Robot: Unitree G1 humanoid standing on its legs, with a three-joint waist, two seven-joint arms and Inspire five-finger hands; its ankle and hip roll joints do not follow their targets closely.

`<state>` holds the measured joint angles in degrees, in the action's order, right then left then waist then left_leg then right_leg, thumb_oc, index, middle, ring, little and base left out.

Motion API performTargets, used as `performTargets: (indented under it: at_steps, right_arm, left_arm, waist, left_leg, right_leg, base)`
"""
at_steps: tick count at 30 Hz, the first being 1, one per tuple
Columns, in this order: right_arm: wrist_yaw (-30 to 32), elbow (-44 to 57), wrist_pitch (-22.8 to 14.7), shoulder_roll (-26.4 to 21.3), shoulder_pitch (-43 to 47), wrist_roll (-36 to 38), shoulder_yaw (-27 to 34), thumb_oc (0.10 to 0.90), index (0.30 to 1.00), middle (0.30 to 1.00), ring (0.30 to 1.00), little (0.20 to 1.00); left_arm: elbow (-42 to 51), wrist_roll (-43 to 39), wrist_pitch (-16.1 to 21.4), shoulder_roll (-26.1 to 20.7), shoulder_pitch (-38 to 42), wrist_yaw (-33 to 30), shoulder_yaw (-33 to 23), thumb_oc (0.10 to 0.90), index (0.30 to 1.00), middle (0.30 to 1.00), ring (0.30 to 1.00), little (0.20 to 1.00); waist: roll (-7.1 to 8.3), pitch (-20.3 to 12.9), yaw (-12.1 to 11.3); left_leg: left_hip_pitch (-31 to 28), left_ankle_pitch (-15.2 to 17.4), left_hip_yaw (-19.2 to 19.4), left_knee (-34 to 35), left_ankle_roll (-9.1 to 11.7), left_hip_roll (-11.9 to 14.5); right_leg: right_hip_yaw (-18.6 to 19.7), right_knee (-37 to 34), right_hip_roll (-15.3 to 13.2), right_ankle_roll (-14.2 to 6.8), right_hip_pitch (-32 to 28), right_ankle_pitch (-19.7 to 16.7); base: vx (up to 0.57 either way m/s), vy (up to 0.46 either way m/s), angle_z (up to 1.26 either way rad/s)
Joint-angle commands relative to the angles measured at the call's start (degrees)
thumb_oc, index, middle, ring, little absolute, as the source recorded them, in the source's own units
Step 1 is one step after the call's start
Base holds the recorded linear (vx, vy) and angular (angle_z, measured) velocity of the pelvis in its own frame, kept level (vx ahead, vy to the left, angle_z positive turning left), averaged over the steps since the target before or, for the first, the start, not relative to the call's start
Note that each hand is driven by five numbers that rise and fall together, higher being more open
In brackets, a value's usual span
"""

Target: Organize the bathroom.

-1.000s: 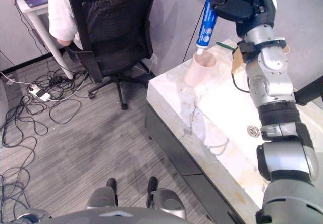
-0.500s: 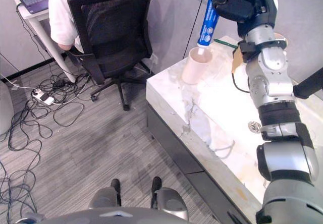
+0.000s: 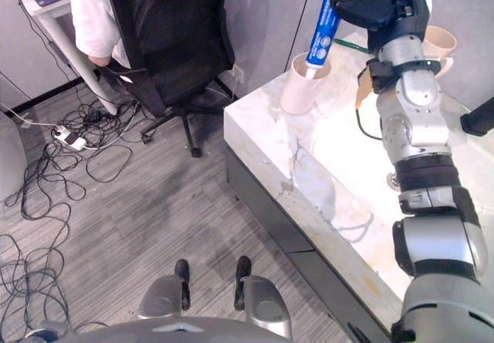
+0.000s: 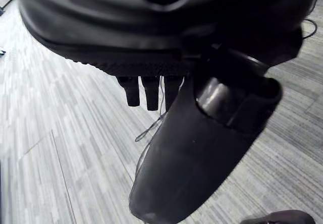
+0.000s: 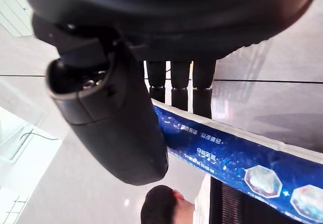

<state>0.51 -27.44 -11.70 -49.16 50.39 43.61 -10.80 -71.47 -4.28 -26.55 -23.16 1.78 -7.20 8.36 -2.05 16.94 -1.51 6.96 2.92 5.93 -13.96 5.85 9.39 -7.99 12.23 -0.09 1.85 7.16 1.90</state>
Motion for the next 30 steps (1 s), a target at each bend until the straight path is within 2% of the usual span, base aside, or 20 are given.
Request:
performTargets:
  at_steps: [1,20,30]
  right_arm:
    - [-0.1,0.9,-9.2,-1.4,9.6,1.9,3.1,0.4,0.3,0.3,0.3,0.3]
    - [-0.3,1.0,-10.7,0.0,9.1,2.1,3.2,0.4,0.3,0.3,0.3,0.3]
    - [-0.2,2.1,-9.8,2.0,6.7,1.6,4.4,0.4,0.3,0.3,0.3,0.3]
  left_arm:
    - [-3.2,0.0,-3.3,-5.5,-1.4,-1.8,3.3,0.8,0.9,0.9,0.9,0.9]
    - [-3.2,-0.3,-2.3,-5.4,-0.6,-1.0,3.7,0.8,0.9,0.9,0.9,0.9]
    - [-3.3,-0.8,-1.6,-4.4,-0.7,-1.3,4.1,0.8,0.9,0.9,0.9,0.9]
  waist:
    - [1.53,-3.8,-1.5]
    - [0.79,-2.3,-1.0]
    - [0.5,-2.0,-0.4]
  left_leg:
    - [0.1,-3.5,-4.3,-3.7,3.2,6.9]
    - [1.7,-4.3,-4.3,-3.9,3.4,7.0]
    - [1.6,-3.9,-3.7,-3.7,3.2,6.5]
  right_leg:
    - [4.5,-4.1,-2.5,-7.4,-1.4,-1.2]
    - [4.1,-2.8,-3.1,-7.4,0.9,-1.0]
    - [4.3,-3.1,-3.5,-7.5,1.2,-1.3]
  base:
    - [0.0,0.0,0.0]
    - [-0.02,0.009,0.0]
    - [-0.03,0.024,0.0]
